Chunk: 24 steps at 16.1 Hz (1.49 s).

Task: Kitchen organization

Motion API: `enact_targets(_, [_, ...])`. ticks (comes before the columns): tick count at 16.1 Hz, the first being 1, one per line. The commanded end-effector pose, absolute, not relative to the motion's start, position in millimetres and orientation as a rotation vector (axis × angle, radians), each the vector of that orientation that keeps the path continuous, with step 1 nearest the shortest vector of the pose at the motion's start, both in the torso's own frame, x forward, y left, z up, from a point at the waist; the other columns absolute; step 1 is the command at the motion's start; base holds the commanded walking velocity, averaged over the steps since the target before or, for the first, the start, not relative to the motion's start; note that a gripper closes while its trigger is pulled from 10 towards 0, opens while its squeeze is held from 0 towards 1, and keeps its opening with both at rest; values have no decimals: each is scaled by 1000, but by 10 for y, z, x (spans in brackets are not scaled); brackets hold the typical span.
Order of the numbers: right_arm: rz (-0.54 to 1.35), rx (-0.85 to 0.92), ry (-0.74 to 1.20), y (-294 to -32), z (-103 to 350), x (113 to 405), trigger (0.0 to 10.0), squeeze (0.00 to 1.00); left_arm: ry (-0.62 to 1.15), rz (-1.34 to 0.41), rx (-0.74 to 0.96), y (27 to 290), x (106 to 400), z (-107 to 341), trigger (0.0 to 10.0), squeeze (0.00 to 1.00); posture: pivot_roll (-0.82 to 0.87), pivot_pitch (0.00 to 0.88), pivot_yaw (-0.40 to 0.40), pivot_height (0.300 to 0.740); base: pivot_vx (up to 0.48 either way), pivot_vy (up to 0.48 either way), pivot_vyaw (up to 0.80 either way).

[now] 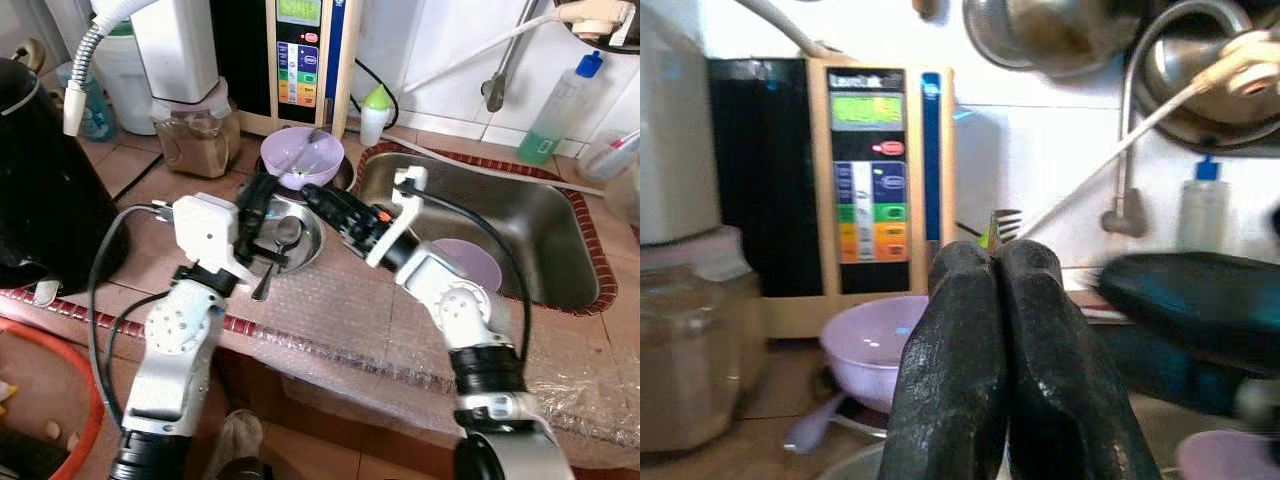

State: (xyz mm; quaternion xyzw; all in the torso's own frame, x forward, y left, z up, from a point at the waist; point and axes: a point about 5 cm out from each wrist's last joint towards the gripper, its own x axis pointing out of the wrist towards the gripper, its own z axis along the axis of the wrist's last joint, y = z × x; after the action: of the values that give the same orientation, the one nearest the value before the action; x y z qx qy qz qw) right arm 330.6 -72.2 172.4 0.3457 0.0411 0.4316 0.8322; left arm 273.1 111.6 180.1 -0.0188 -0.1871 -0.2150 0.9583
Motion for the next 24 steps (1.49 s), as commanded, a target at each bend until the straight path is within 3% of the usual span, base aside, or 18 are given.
enact_targets(1, [905, 795, 82, -679, 1784, 3351, 10000, 0, -388, -471, -53, 1069, 2709, 1845, 0, 0, 50, 0, -23, 740, 0, 0, 0])
enact_targets(4, [915, 869, 75, -527, 1842, 3397, 10000, 0, -363, -496, -79, 1027, 2707, 1815, 0, 0, 53, 0, -21, 740, 0, 0, 0])
enact_targets(5, [908, 889, 71, -462, 1865, 3429, 8471, 0, -360, -506, -80, 1010, 2707, 1811, 0, 0, 55, 0, -22, 740, 0, 0, 0])
enact_targets(6, [898, 910, 67, -437, 1883, 3452, 0, 0, -360, -509, -82, 1002, 2707, 1815, 0, 0, 55, 0, -23, 740, 0, 0, 0])
enact_targets(12, [796, 1017, 100, -466, 1850, 3573, 0, 0, -351, -517, -88, 990, 2693, 1795, 0, 0, 53, 0, -27, 740, 0, 0, 0])
enact_targets(24, [763, 1080, 123, -506, 1818, 3631, 0, 0, -335, -535, -76, 960, 2702, 1739, 0, 0, 45, 0, -25, 740, 0, 0, 0])
